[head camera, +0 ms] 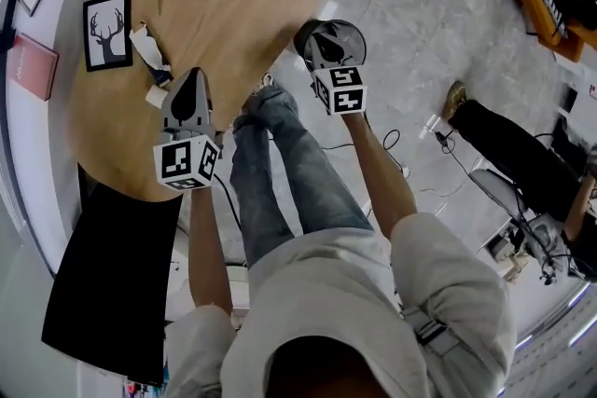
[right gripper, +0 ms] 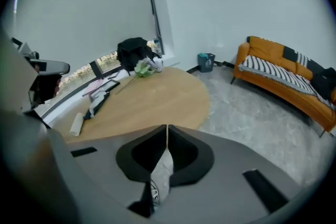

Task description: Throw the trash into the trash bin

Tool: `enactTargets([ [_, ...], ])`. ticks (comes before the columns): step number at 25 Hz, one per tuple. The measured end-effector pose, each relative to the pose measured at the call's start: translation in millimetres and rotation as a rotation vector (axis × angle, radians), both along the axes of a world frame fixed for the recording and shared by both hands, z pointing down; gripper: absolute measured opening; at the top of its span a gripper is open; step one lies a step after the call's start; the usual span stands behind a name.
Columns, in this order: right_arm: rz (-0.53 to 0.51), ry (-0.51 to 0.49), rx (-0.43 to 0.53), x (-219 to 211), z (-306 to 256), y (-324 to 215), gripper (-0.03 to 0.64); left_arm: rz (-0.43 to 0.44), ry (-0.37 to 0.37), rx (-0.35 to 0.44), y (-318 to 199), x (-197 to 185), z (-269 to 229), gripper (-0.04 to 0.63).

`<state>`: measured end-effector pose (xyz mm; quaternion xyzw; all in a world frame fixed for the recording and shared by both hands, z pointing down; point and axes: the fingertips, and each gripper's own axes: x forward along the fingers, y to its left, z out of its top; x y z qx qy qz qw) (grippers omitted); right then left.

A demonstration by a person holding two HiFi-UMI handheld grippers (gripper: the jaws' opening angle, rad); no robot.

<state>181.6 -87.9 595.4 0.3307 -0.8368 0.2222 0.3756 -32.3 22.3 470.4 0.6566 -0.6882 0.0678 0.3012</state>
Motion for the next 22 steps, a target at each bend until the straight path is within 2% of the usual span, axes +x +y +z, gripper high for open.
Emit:
enactTargets([
  [5,-0.213,-0.077,0.020,-89.0,-30.3,22.4,0.032,-0.126,0.003,-0.001,29.6,-31.9,-5.9,0.017],
  [10,-0.419,-0.107,0.013,-163.6,-39.9,66.8,0.032,-0.271,-0.010,-0.003,74.3,-69.6,-13.1,0.017],
  [18,-0.672,-0.121,-0.024,-245.3,-32.3,140.4,0.032,-0.491,-0.026,-0.032,158.3,-119.7,-1.0,0.017],
  [22,-0.734,-0.108,-0.029,-269.7,-25.6,166.4,0.032,-0.543,-0.016,-0.028,184.5,-130.8,2.6,0.017],
])
